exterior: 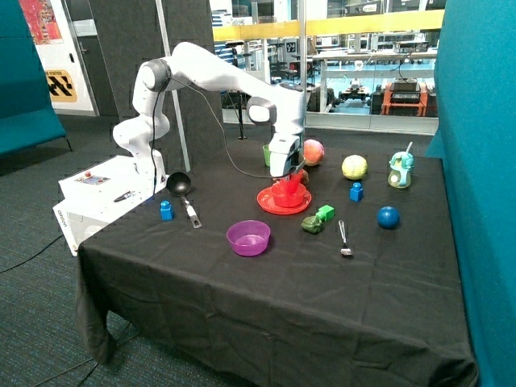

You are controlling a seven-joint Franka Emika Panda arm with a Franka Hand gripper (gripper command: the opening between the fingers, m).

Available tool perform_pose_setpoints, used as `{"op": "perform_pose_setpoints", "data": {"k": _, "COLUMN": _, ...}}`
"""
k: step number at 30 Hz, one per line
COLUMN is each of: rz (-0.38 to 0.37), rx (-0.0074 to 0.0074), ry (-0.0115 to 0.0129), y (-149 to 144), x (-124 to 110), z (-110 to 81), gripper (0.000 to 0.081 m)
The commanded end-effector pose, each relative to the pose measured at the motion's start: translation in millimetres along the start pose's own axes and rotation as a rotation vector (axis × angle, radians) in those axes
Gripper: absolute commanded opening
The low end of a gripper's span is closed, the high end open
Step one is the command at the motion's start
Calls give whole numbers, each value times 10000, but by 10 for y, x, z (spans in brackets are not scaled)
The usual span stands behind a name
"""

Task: Place the bowl on the plate and the cup in the bowl matching the color

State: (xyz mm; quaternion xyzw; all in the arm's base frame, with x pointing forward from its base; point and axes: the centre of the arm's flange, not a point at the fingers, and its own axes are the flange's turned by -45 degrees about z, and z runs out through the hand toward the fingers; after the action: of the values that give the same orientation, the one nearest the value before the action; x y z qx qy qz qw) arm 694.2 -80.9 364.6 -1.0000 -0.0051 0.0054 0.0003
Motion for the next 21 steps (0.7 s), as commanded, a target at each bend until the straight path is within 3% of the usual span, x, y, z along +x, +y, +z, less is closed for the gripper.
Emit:
{"op": "perform_pose_setpoints", "data": {"k": 1, "rz": -87, "rx": -6, "ry": 108, "y": -35, "x": -40, "z": 168, "gripper": 0}}
{"op": "perform_pose_setpoints", "data": {"k": 3, "rz": -103, "rx": -6, "ry": 108, "y": -38, "x": -64, "z": 195, "gripper": 0}}
{"op": "perform_pose_setpoints", "data": {"k": 6, "rz": -95, "rx": -6, "ry": 108, "y": -26, "x": -95, "z": 227, "gripper": 257}}
{"op": "perform_pose_setpoints", "data": {"k": 10, "rz": -80, "rx": -6, "ry": 108, "y": 2, "x": -108, "z": 229, "gripper": 420}}
{"op": "perform_pose_setpoints", "data": {"k": 21, "rz": 31, "rx": -5, "ry": 108, "y": 109, "x": -94, "z": 197, "gripper": 530}}
